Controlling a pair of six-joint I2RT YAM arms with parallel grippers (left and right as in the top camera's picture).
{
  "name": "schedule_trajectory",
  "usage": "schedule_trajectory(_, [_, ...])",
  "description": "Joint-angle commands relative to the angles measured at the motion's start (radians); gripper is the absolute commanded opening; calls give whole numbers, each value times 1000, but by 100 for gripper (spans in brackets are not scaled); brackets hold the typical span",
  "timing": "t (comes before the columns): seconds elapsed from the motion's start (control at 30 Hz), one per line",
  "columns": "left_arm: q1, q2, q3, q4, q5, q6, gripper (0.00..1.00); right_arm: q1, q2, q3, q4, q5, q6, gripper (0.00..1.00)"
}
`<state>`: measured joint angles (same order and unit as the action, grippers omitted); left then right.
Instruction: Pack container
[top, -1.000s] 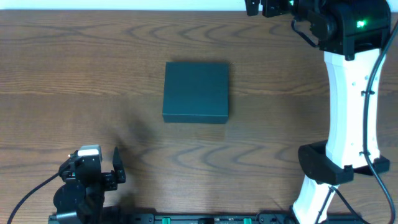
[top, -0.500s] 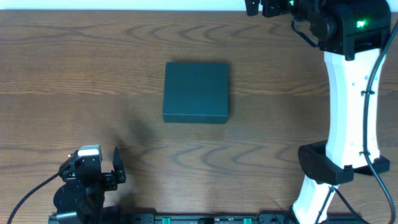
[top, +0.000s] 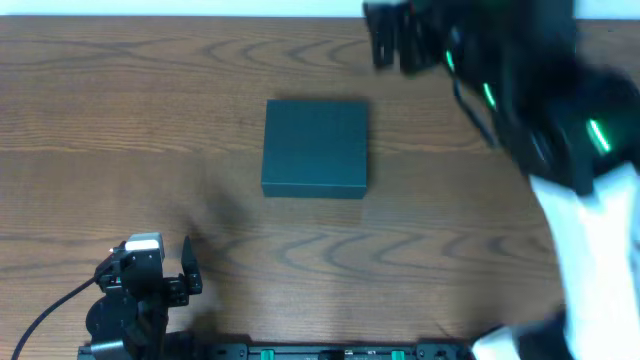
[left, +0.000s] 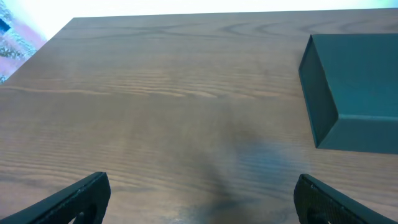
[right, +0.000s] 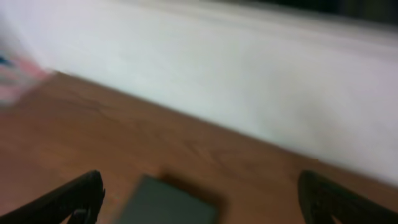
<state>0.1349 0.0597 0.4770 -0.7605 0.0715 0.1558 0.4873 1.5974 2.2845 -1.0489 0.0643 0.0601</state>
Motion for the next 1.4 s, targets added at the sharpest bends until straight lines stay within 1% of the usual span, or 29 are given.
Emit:
schedule_trajectory(0.0, [4,-9,7,1,3,-6,95,-3,-235,-253,89,40,26,99])
schedule_trajectory(0.07, [4,-9,7,1,3,-6,95,-63,-420,-501,156,40,52,99])
schedule_trajectory(0.2, [4,-9,7,1,3,-6,95,-226,-716,-823,140,56,60,99])
schedule_trajectory(0.3, [4,-9,7,1,3,-6,95,-260,-888,-998,159,56,102,99])
schedule_trajectory(0.4, [4,-9,7,1,3,-6,95,-294,-1102,-1257,245,56,168,99])
schedule_trajectory(0.5, [4,-9,7,1,3,-6,95,-333,-1313,-1553,381,50,171,99])
schedule_trajectory(0.6, [4,-9,7,1,3,-6,95,-337,-1417,-1712,447,51,171,99])
schedule_trajectory(0.83, [4,-9,7,1,3,-6,95,-338,-1595,-1965,486,34,172,99])
schedule_trajectory(1.03, [4,-9,7,1,3,-6,95,-327,-1593,-2150,600,6,171,99])
schedule_trajectory(1.17, [4,-9,7,1,3,-6,95,-315,-1593,-2161,622,-5,121,99])
schedule_trajectory(1.37, [4,-9,7,1,3,-6,95,-312,-1592,-2161,622,-5,118,99])
